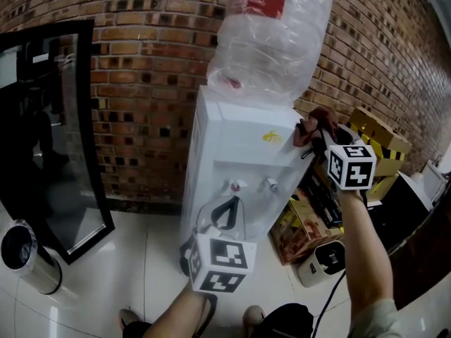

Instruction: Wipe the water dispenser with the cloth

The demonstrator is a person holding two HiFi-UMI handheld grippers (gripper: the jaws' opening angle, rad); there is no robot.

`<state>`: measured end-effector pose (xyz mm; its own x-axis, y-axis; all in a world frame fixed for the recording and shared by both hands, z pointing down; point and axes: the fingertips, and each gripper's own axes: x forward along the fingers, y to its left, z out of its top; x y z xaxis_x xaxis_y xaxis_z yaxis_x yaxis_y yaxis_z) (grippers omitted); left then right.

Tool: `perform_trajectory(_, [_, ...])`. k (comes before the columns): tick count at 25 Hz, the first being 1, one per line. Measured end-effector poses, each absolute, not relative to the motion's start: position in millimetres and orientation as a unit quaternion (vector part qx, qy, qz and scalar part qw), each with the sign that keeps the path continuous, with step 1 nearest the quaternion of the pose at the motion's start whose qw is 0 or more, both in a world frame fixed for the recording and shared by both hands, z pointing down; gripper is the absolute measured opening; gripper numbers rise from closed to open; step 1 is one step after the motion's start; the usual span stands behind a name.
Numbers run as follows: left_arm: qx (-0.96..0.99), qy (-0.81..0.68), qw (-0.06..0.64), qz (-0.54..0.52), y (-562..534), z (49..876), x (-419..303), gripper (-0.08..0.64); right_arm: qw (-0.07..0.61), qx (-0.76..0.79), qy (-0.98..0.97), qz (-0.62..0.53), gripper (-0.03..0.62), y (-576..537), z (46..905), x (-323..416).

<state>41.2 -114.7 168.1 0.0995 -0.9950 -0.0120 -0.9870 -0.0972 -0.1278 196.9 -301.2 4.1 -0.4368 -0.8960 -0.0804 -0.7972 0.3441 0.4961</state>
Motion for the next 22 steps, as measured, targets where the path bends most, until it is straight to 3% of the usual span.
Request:
perform_trajectory(8, [-0.690, 0.722, 0.042, -0.023, -84.7, 159.7, -20.7, 0.000, 0.029, 0.438, -0.836, -0.330, 0.097, -203.5, -18.8, 109.3])
perform_trajectory(22, [-0.645, 0.761, 0.015, -0.067, -42.7, 207.2, -93.5, 0.000, 0.065, 0.320, -0.845, -0.423, 0.098, -122.7, 52.4, -56.1])
